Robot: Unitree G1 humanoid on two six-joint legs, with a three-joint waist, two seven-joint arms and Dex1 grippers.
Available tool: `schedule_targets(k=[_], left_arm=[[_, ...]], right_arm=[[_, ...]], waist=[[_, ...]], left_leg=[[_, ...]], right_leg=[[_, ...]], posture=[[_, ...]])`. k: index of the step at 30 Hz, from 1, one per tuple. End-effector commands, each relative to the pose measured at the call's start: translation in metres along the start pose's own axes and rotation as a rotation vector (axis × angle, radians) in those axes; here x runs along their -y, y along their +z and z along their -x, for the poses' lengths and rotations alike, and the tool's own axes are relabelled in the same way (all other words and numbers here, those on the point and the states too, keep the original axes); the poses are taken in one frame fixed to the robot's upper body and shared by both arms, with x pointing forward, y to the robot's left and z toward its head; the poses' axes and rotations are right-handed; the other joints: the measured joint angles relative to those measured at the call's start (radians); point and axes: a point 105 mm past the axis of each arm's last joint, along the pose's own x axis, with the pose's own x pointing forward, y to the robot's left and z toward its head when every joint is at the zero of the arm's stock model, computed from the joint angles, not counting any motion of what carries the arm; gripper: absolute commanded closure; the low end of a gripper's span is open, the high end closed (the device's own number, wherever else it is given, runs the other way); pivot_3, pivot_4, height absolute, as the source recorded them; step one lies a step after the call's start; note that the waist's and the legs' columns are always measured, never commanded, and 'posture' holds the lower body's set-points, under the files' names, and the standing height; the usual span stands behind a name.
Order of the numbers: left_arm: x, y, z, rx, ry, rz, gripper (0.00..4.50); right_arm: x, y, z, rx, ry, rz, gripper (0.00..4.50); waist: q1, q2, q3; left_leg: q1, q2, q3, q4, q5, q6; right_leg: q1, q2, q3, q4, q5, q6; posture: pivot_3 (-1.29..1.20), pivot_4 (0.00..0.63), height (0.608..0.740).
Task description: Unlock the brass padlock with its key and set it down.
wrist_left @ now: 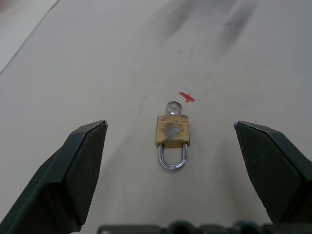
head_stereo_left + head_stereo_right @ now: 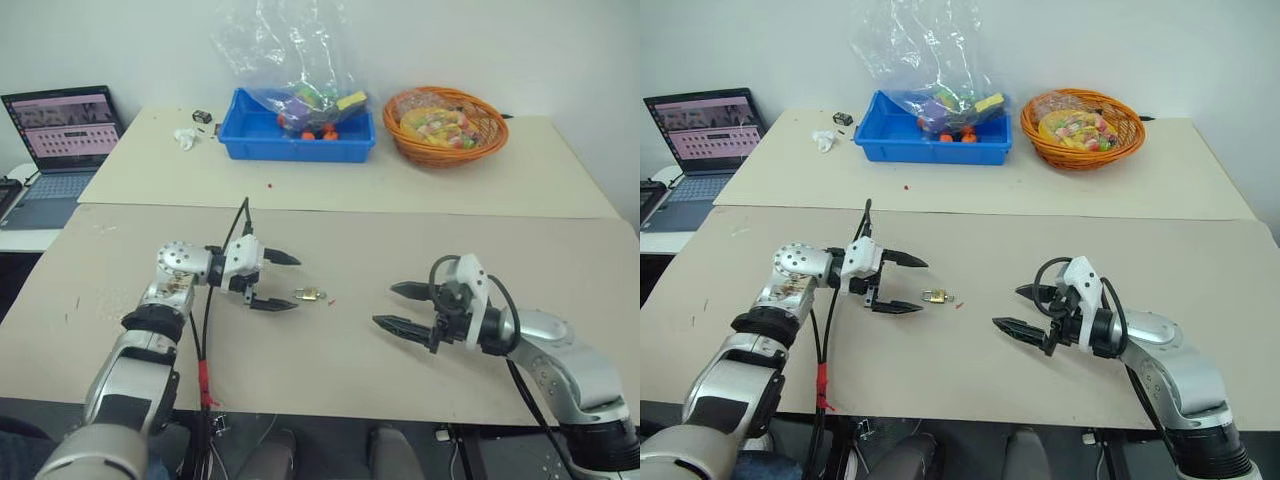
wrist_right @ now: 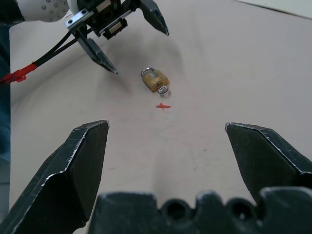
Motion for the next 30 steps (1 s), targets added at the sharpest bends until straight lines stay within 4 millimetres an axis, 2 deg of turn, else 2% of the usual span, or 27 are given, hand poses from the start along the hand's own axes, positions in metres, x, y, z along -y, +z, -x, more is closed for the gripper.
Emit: schedule_targets(k=[1,4,17,21,28,29,30], left_arm=[[-0.008,0.003,-0.001,-0.009,0.013,-0.038,0.04],[-0.011,0.002,-0.004,-0.006,0.014,-0.019,0.04],[-0.005,-0.009,0.004,-0.052,-0.006,0.007,0.04],[-0.006,-0.009,0.005,-0.054,0.002,0.009,1.31],[-0.005,-0.008,0.002,-0.042,0.003,0.011,3.92],[-0.005,-0.008,0.001,-0.041,0.003,0.009,4.25],[-0.005,-0.008,-0.001,-0.037,0.003,0.008,4.38]], right_arm=[[-0.004,0.01,-0.001,0.019,-0.01,0.057,0.0],[0.0,0.004,-0.004,-0.04,-0.023,0.106,0.0],[0.008,0.015,-0.006,-0.006,-0.049,0.132,0.0],[0.009,0.016,-0.007,0.005,-0.051,0.133,0.0],[0.01,0.016,-0.007,0.011,-0.051,0.131,0.0],[0.01,0.016,-0.007,0.012,-0.052,0.13,0.0],[0.011,0.016,-0.006,0.008,-0.058,0.132,0.0]], waist=[[-0.004,0.0,0.0],[-0.005,0.0,0.0],[-0.005,0.0,0.0],[-0.005,0.0,0.0],[-0.006,0.0,0.0],[-0.006,0.0,0.0],[-0.006,0.0,0.0]], left_leg=[[0.0,0.0,0.0,0.001,0.0,0.0],[-0.002,0.0,0.0,0.005,-0.001,0.002],[-0.004,-0.001,0.0,0.008,-0.001,0.002],[-0.004,-0.001,0.0,0.008,-0.001,0.002],[-0.004,-0.001,0.0,0.008,-0.001,0.002],[-0.004,-0.001,0.0,0.008,-0.001,0.002],[-0.004,-0.001,0.0,0.008,-0.001,0.002]], right_leg=[[0.0,0.0,0.0,0.001,0.0,0.0],[0.0,0.0,0.0,0.002,0.0,0.0],[0.0,0.0,0.0,0.003,0.002,0.004],[0.0,0.0,0.0,0.003,0.002,0.004],[0.0,0.0,0.0,0.004,0.002,0.004],[0.0,0.0,0.0,0.004,0.002,0.004],[0.0,0.0,0.0,0.004,0.002,0.004]], posture=[[0.0,0.15,0.74],[0.0,0.15,0.74],[0.0,0.15,0.74],[0.0,0.15,0.74],[0.0,0.15,0.74],[0.0,0.15,0.74],[0.0,0.15,0.74]])
